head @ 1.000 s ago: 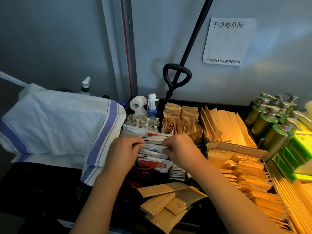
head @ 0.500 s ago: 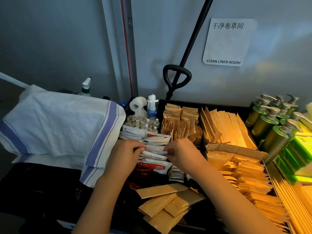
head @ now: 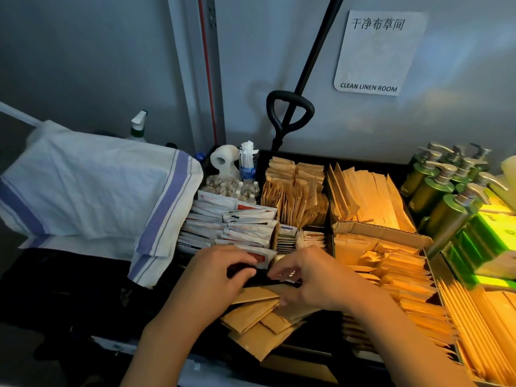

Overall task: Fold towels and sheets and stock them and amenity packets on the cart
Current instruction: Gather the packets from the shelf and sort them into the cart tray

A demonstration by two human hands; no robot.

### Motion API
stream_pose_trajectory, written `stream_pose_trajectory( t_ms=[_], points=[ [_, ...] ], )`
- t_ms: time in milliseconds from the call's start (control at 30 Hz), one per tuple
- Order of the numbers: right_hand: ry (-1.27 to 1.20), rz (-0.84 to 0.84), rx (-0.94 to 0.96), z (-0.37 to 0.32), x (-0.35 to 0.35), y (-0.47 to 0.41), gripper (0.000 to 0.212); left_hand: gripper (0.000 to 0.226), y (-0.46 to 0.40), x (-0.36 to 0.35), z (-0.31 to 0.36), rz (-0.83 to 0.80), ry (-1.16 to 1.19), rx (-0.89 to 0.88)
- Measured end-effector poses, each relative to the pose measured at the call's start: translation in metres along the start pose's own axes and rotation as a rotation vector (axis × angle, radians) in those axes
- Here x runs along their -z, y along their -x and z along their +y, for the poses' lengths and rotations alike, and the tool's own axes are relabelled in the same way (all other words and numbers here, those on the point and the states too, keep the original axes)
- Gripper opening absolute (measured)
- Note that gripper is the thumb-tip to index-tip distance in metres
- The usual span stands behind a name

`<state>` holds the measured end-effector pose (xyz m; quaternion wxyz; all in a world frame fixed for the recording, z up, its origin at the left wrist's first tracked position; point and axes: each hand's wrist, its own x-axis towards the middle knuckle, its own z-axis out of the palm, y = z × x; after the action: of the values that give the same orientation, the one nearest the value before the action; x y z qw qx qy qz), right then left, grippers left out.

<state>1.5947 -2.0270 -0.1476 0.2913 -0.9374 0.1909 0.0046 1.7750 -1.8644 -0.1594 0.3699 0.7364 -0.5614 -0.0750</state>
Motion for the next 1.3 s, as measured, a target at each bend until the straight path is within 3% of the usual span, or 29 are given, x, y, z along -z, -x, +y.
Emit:
stream_pose_trajectory(
  t_ms=[67, 133, 367, 600, 700, 867, 1000, 1300],
  points=[
    [0.067, -0.079, 0.007, -0.003, -0.008, 0.000, 0.066, 0.023, 0.006, -0.003, 0.002, -0.051, -0.005, 0.016],
    [0.105, -0.122, 0.027, -0.009, -0.016, -0.003, 0.069, 0.025, 0.012, -0.007, 0.004, -0.096, -0.023, 0.041],
    [0.108, -0.151, 0.040, -0.013, -0.034, -0.014, 0.057, 0.022, 0.024, -0.011, 0.002, -0.111, -0.029, 0.084],
    [0.119, -0.043, 0.100, -0.017, -0.023, -0.009, 0.046, 0.026, 0.034, 0.000, 0.009, -0.092, 0.048, 0.097],
    [0.117, -0.004, 0.110, -0.022, -0.008, -0.002, 0.042, 0.040, 0.033, 0.010, 0.019, -0.062, 0.109, 0.079],
    [0.161, 0.095, 0.075, -0.025, 0.022, 0.015, 0.036, 0.039, 0.019, 0.017, 0.042, -0.060, 0.205, -0.008],
    [0.213, 0.173, 0.032, -0.020, 0.046, 0.040, 0.037, 0.042, -0.003, 0.005, 0.062, -0.073, 0.126, -0.062],
    [0.297, 0.264, -0.240, 0.034, 0.088, 0.140, 0.054, 0.035, -0.057, -0.076, 0.136, -0.169, 0.108, -0.371]
  ],
)
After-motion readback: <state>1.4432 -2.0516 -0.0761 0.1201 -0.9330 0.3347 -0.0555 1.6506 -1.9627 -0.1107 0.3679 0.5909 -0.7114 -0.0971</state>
